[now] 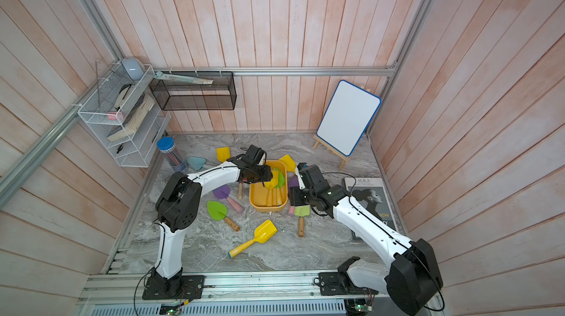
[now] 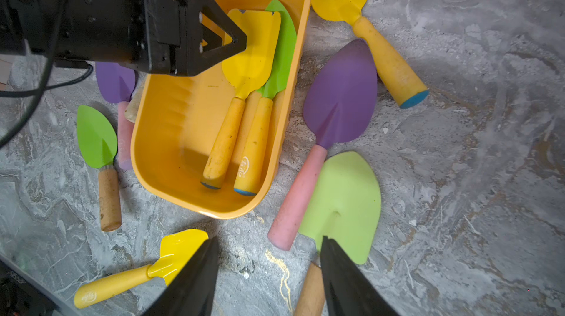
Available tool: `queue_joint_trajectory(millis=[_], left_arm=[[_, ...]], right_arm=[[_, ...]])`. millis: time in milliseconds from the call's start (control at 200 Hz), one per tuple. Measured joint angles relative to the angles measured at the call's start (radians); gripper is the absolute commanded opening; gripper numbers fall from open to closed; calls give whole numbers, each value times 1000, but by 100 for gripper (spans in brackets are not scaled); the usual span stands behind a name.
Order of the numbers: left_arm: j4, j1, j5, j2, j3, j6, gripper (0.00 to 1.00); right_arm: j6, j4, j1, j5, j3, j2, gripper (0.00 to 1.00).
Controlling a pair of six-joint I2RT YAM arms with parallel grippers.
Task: Put the shovel into the storage box
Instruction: Place the shovel in the storage box, then pick up the shovel from the center of the board.
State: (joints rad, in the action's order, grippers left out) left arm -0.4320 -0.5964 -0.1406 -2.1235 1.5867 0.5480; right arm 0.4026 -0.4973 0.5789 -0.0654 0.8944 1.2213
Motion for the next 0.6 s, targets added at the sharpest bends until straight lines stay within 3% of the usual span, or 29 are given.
queue_joint_trajectory(millis=[330, 600], left_arm=[[-94, -11, 81, -14, 90, -14, 60], [-117, -15, 110, 23, 69, -18, 61]], right_arm=[[-4, 0, -29, -5, 0, 3, 58], [-98, 1, -204, -42, 26, 45, 56]])
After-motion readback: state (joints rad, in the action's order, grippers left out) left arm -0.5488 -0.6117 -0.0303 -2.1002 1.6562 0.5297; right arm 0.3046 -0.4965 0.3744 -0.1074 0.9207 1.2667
